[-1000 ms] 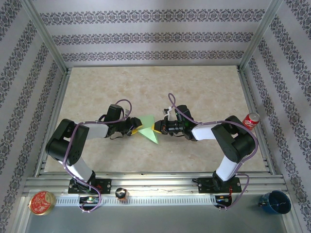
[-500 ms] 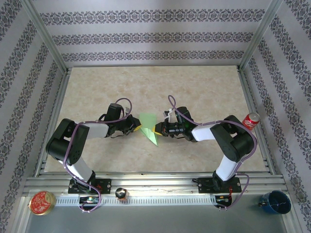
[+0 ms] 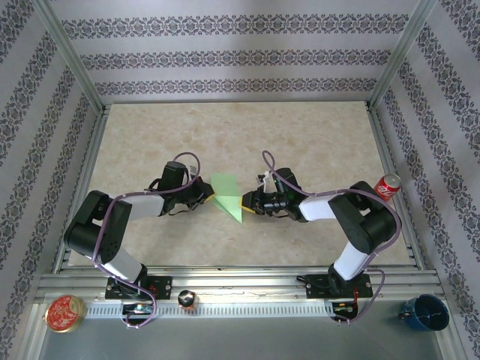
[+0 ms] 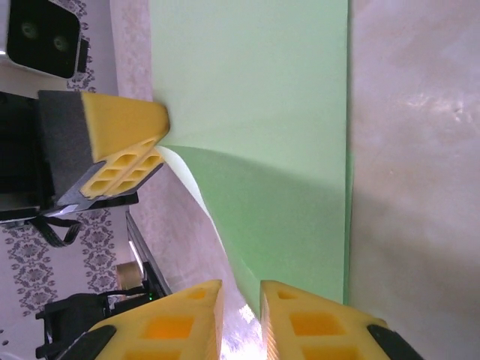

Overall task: Fold a paper plane with a square sheet of paper (pick it up from the middle)
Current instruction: Fourth fold the wing at the center of the table.

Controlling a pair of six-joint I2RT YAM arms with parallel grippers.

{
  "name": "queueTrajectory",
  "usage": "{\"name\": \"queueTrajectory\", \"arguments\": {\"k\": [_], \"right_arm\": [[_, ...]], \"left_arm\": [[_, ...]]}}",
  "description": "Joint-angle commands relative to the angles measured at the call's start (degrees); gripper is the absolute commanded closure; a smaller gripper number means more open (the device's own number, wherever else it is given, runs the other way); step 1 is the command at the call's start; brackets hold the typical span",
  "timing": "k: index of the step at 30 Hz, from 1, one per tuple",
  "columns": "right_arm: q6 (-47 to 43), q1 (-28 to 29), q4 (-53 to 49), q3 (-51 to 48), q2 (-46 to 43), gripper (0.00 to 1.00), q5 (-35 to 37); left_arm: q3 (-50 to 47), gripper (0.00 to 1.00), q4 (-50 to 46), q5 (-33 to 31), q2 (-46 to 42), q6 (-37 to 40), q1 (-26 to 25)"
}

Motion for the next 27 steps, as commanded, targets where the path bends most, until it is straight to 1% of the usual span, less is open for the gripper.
{"name": "queueTrajectory", "arguments": {"k": [1, 5, 7, 9, 11, 14, 16, 17, 18, 21, 22, 23, 24, 25, 26, 27], "right_arm": [[-3.1, -0.8, -3.2, -1.0, -3.4, 0.76, 2.6], [-6.4, -1.4, -9.7, -1.0, -7.1, 0.70, 6.7], [-9.2, -1.0, -15.2, -0.4, -9.9, 0.66, 10.4], [-12.9, 0.1, -20.3, 0.3, -12.9, 0.66, 15.3], [-17.1, 2.2, -23.5, 0.8, -16.2, 0.66, 22.0], [-25.7, 8.6, -25.2, 0.4, -21.7, 0.64, 37.4], [-31.7, 13.5, -23.4, -1.2, -24.2, 0.64, 47.6], [-33.8, 15.3, -22.5, -2.0, -25.3, 0.63, 51.6], [-34.7, 16.4, -22.1, -2.7, -26.3, 0.63, 54.1], [-33.6, 16.5, -19.6, -5.1, -28.1, 0.62, 54.8], [-32.8, 16.2, -17.3, -6.3, -28.5, 0.60, 53.1], [-28.8, 15.6, -14.1, -8.0, -28.5, 0.58, 51.1], [-23.7, 14.4, -13.1, -9.3, -28.5, 0.67, 49.6], [-20.6, 12.7, -13.1, -9.8, -28.5, 0.68, 47.2], [-20.3, 10.4, -11.5, -10.3, -28.0, 0.68, 41.3], [-21.2, 9.2, -11.0, -9.9, -27.0, 0.68, 38.1]], "left_arm": [[-1.0, 1.00, 3.7, -1.5, -1.5, -2.2, -0.3], [-1.7, 1.00, 3.0, -3.3, -3.1, -2.3, -0.8], [-2.8, 1.00, 3.1, -4.8, -4.6, -3.2, -1.0], [-3.7, 1.00, 3.1, -6.4, -6.5, -3.7, -1.4], [-3.9, 1.00, 1.5, -7.2, -7.6, -3.3, -1.5], [-4.2, 1.00, 0.5, -8.2, -8.7, -3.5, -1.5], [-4.3, 1.00, -0.1, -8.8, -9.2, -3.9, -1.8], [-4.4, 1.00, -0.1, -9.0, -9.4, -4.1, -1.9], [-4.6, 1.00, -0.2, -9.3, -9.6, -4.5, -2.1], [-5.5, 1.00, 0.3, -10.2, -10.6, -6.0, -3.0], [-5.7, 1.00, 0.3, -10.8, -11.1, -6.2, -3.5], [-5.9, 1.00, 0.1, -11.3, -11.6, -6.2, -3.9], [-5.7, 1.00, -0.3, -11.7, -11.8, -6.0, -4.0], [-5.7, 1.00, -0.4, -11.7, -11.8, -5.9, -4.2], [-5.8, 1.00, -0.3, -11.6, -11.8, -5.8, -4.1], [-6.0, 1.00, -0.3, -11.7, -11.7, -5.8, -4.1]]}}
